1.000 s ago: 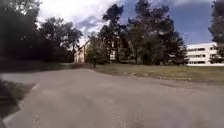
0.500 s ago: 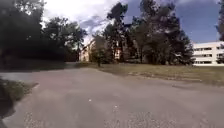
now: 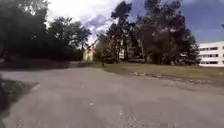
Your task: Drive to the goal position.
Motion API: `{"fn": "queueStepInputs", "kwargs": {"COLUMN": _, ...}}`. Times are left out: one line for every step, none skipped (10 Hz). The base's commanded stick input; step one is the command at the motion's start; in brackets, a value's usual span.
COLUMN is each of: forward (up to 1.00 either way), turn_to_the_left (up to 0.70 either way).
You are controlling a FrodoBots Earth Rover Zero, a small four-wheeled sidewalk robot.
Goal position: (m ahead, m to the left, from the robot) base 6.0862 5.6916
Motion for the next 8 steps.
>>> {"fn": "queueStepInputs", "kwargs": {"forward": 0.45, "turn_to_the_left": 0.27}}
{"fn": "queueStepInputs", "kwargs": {"forward": 0.45, "turn_to_the_left": 0.27}}
{"fn": "queueStepInputs", "kwargs": {"forward": 0.45, "turn_to_the_left": 0.27}}
{"fn": "queueStepInputs", "kwargs": {"forward": 0.45, "turn_to_the_left": 0.27}}
{"fn": "queueStepInputs", "kwargs": {"forward": 0.45, "turn_to_the_left": 0.27}}
{"fn": "queueStepInputs", "kwargs": {"forward": 0.45, "turn_to_the_left": 0.27}}
{"fn": "queueStepInputs", "kwargs": {"forward": 0.45, "turn_to_the_left": 0.27}}
{"fn": "queueStepInputs", "kwargs": {"forward": 0.45, "turn_to_the_left": 0.27}}
